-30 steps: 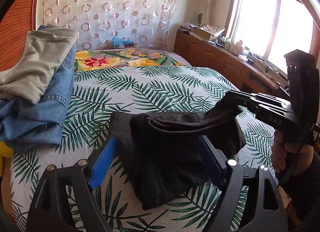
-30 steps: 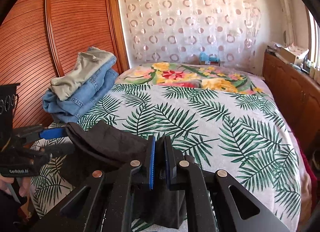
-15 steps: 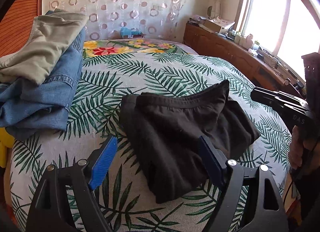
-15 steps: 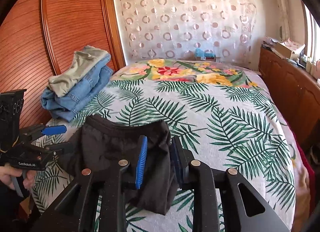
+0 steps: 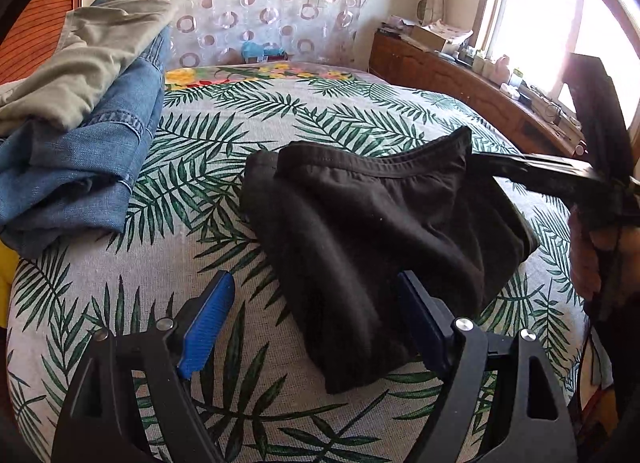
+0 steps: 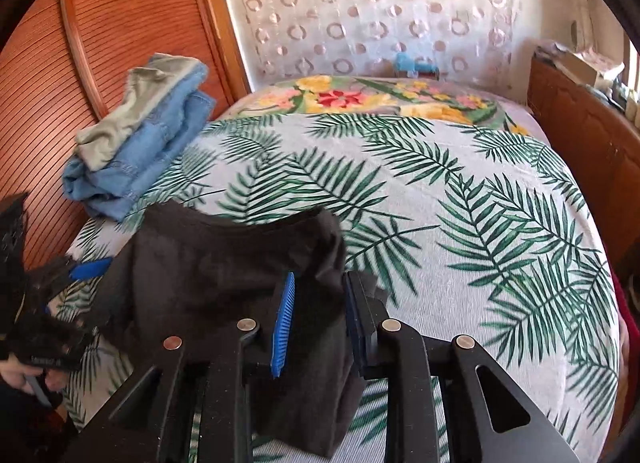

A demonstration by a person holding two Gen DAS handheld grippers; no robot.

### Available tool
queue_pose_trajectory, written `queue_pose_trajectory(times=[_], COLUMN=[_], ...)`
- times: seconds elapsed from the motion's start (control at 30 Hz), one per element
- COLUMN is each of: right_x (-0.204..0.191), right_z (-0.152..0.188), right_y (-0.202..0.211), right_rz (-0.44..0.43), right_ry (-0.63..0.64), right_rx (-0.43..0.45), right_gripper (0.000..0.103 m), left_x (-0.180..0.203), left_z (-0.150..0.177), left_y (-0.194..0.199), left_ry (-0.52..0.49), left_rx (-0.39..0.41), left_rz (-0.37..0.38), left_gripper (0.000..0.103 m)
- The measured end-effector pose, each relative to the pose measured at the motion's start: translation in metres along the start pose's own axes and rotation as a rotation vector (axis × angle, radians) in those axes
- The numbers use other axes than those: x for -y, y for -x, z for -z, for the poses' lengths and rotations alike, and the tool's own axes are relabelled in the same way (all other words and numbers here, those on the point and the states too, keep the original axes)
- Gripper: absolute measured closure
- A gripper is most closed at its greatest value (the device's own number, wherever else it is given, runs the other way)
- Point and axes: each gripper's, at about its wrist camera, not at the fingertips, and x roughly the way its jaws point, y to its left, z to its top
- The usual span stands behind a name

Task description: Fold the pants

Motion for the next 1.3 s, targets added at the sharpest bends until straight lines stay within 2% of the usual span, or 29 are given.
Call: queue_pose_trajectory(times=[0.13, 0.27, 0.83, 1.03, 1.3], right_x=[0.013, 0.022, 0.015, 0.003, 0.001], right_z=[-0.008, -0.004, 0.055, 0.061, 0.064], right_y=[-0.008, 0.001, 0.063, 0.059, 0.056], right_rz=[0.097, 0.065, -0.011, 0.022, 0.008], right_ry=[-0.026, -0.075, -0.033, 0.033, 0.023], right_rx=[0.002, 0.019, 0.031, -0.006, -0.013], right_gripper=[0.077, 0.077, 0.077, 0.077, 0.077], left_x=[0.000, 0.000, 0.002, 0.004, 0.004], left_z=[0.001, 0.002, 0.004, 0.003, 0.004], left_y=[-0.001, -0.002, -0.002, -0.003, -0.003], left_ry=[0.004, 0.004, -0.009, -0.019, -0.020], left_rx=[-0.006, -0.003, 0.000, -0.003, -0.003], left_rz=[-0.001, -0.005, -0.023, -0.035, -0.037], left_gripper=[0.020, 0.020, 0.020, 0.020, 0.020])
